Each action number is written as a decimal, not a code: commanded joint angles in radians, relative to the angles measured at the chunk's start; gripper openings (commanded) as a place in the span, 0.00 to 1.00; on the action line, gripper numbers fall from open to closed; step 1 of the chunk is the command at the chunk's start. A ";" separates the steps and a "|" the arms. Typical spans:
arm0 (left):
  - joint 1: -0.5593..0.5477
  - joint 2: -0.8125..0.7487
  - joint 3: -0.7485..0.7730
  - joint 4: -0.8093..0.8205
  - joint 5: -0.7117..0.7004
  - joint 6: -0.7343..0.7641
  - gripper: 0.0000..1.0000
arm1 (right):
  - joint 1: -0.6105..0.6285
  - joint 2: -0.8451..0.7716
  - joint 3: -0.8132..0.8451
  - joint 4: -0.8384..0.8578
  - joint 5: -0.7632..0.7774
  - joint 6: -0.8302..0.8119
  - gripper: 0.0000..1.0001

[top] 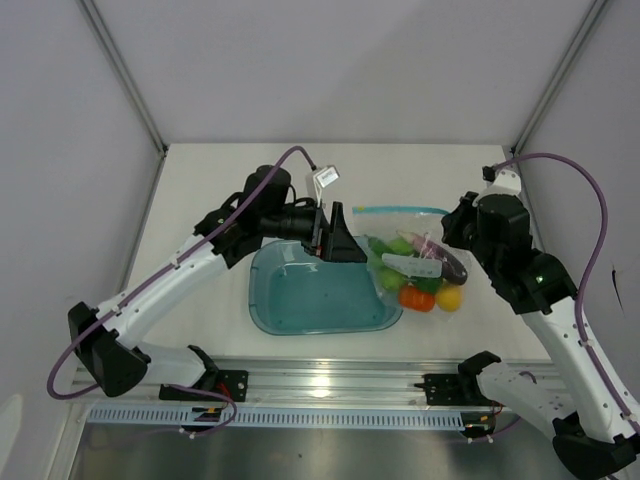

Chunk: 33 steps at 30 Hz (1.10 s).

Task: Place the food in the zip-top bag and seal the zipper
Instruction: Place the zipper food storage bag at the center of the board.

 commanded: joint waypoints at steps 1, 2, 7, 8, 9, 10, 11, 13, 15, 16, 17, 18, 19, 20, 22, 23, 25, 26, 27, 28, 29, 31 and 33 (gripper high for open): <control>0.007 -0.069 0.026 -0.002 -0.065 0.022 1.00 | -0.037 -0.008 0.049 0.035 0.013 0.037 0.00; 0.007 -0.097 0.017 -0.012 -0.078 0.028 0.99 | -0.050 -0.009 0.061 0.038 0.005 0.042 0.00; 0.011 -0.163 -0.019 -0.044 -0.107 0.051 0.99 | -0.093 0.008 0.141 0.067 -0.048 0.040 0.00; 0.012 -0.171 -0.022 -0.044 -0.104 0.053 0.99 | -0.101 0.024 0.157 0.066 -0.055 0.039 0.00; 0.011 -0.190 -0.037 -0.044 -0.101 0.056 0.99 | -0.118 0.030 0.173 0.069 -0.061 0.037 0.00; 0.012 -0.200 -0.045 -0.047 -0.098 0.054 1.00 | -0.126 0.045 0.200 0.075 -0.067 0.039 0.00; 0.012 -0.211 -0.049 -0.047 -0.093 0.054 1.00 | -0.133 0.053 0.211 0.083 -0.079 0.039 0.00; 0.012 -0.237 -0.075 -0.047 -0.085 0.056 1.00 | -0.153 0.067 0.231 0.098 -0.081 0.043 0.00; 0.012 -0.253 -0.095 -0.048 -0.081 0.056 1.00 | -0.167 0.088 0.234 0.118 -0.070 0.050 0.00; 0.012 -0.270 -0.117 -0.050 -0.078 0.054 1.00 | -0.184 0.093 0.225 0.124 -0.065 0.063 0.00; 0.012 -0.280 -0.124 -0.050 -0.075 0.051 0.99 | -0.196 0.108 0.216 0.135 -0.068 0.071 0.00; 0.012 -0.289 -0.134 -0.048 -0.070 0.048 0.99 | -0.227 0.114 0.207 0.153 -0.085 0.100 0.00; 0.012 -0.298 -0.141 -0.045 -0.066 0.047 1.00 | -0.245 0.120 0.193 0.167 -0.107 0.117 0.00; 0.012 -0.313 -0.161 -0.044 -0.059 0.045 0.99 | -0.262 0.125 0.155 0.187 -0.137 0.134 0.00; 0.012 -0.341 -0.189 -0.047 -0.046 0.048 0.99 | -0.311 0.158 0.078 0.285 -0.249 0.193 0.00; 0.012 -0.341 -0.189 -0.047 -0.046 0.048 0.99 | -0.311 0.172 0.078 0.294 -0.249 0.194 0.00; 0.012 -0.353 -0.204 -0.045 -0.035 0.045 1.00 | -0.327 0.194 0.058 0.319 -0.291 0.208 0.00; 0.012 -0.356 -0.215 -0.042 -0.029 0.044 0.99 | -0.337 0.200 0.047 0.346 -0.317 0.215 0.00; 0.012 -0.359 -0.218 -0.039 -0.027 0.044 1.00 | -0.351 0.203 0.032 0.366 -0.352 0.224 0.00; 0.012 -0.362 -0.224 -0.038 -0.024 0.041 0.99 | -0.376 0.202 0.014 0.385 -0.380 0.238 0.00; 0.012 -0.369 -0.241 -0.036 -0.023 0.039 1.00 | -0.440 0.200 -0.031 0.417 -0.406 0.273 0.00; 0.012 -0.372 -0.256 -0.027 -0.016 0.033 0.99 | -0.512 0.199 -0.075 0.419 -0.432 0.293 0.00; 0.012 -0.375 -0.270 -0.012 -0.004 0.027 1.00 | -0.618 0.188 -0.162 0.419 -0.438 0.309 0.00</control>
